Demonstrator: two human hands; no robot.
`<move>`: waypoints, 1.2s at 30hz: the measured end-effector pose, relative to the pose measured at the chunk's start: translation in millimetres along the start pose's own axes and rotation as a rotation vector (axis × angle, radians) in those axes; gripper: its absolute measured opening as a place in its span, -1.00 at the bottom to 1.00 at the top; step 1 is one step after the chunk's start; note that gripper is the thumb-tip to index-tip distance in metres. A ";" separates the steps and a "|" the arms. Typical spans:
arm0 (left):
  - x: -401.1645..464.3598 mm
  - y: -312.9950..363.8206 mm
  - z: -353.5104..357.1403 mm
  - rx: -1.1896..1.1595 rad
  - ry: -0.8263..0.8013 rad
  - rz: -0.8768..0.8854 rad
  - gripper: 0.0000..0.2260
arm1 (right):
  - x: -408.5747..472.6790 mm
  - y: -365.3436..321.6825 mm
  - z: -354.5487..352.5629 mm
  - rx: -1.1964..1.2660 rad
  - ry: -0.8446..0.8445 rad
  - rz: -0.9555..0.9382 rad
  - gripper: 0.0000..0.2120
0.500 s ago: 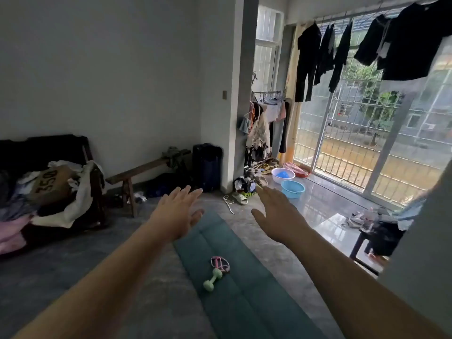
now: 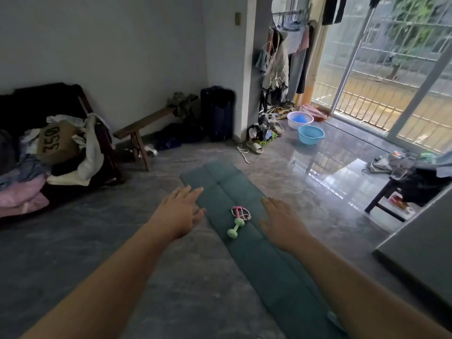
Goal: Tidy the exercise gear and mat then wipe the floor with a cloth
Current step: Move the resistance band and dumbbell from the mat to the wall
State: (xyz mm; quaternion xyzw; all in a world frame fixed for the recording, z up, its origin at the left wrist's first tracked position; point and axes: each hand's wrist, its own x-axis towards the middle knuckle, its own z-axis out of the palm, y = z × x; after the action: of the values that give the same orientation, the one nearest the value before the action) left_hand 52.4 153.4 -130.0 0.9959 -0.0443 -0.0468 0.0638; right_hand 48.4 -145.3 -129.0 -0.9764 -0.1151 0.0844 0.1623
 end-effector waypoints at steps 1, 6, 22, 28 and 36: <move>8.3 -5.0 7.0 0.003 -0.019 -0.002 -0.32 | 7.5 0.7 7.7 0.003 -0.018 0.011 -0.38; 67.1 -26.8 35.8 -0.046 -0.092 0.009 -0.33 | 64.4 11.1 36.1 0.027 -0.098 0.027 -0.39; 362.3 -78.3 50.7 -0.121 -0.231 0.024 -0.41 | 349.1 61.3 39.2 0.123 -0.239 0.178 -0.34; 463.7 -86.5 70.4 -0.139 -0.284 0.161 -0.41 | 404.2 67.1 48.7 0.171 -0.259 0.345 -0.38; 620.5 -114.9 93.0 -0.111 -0.420 0.411 -0.44 | 491.8 64.3 86.8 0.296 -0.198 0.662 -0.36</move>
State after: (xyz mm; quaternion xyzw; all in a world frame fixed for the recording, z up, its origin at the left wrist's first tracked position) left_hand 668.0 197.1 -291.2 0.9296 -0.2543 -0.2403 0.1158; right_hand 515.4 -54.7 -294.3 -0.9138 0.2053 0.2419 0.2534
